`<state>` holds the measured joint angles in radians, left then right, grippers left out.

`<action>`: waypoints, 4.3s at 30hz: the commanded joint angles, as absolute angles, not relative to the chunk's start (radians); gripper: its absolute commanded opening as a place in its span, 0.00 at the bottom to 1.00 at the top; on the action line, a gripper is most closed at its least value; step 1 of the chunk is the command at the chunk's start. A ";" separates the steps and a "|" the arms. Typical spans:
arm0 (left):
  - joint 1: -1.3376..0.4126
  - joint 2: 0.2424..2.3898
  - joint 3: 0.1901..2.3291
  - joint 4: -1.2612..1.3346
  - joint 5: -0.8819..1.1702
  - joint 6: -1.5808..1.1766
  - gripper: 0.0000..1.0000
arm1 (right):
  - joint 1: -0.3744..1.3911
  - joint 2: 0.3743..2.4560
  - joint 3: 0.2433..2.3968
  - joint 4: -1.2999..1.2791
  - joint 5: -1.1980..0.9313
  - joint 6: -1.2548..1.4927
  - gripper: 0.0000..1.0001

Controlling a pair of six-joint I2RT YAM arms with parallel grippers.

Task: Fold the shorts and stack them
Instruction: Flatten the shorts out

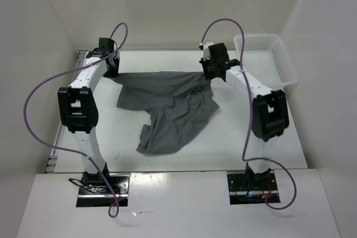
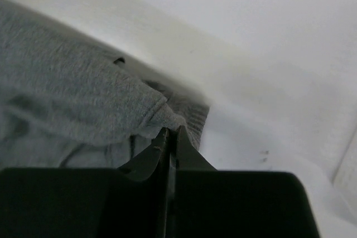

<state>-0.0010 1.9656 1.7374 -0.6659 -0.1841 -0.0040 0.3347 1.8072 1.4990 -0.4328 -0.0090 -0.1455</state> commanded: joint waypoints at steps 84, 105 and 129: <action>-0.002 2.071 1.894 -0.865 -0.029 0.000 0.70 | 0.250 1.704 1.057 -0.376 -0.216 -0.388 0.00; -0.106 1.942 1.350 -0.908 0.277 0.000 0.63 | 0.259 1.695 1.068 -0.357 -0.198 -0.397 0.00; -0.135 1.483 1.116 -1.296 -0.041 0.000 0.03 | 0.500 1.302 0.858 -0.810 -0.196 -0.721 0.08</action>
<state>-0.1242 1.4704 1.2026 -1.1889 0.0345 -0.0044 0.5045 1.3285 0.9115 -0.6777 -0.2424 -0.6518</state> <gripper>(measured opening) 0.025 0.067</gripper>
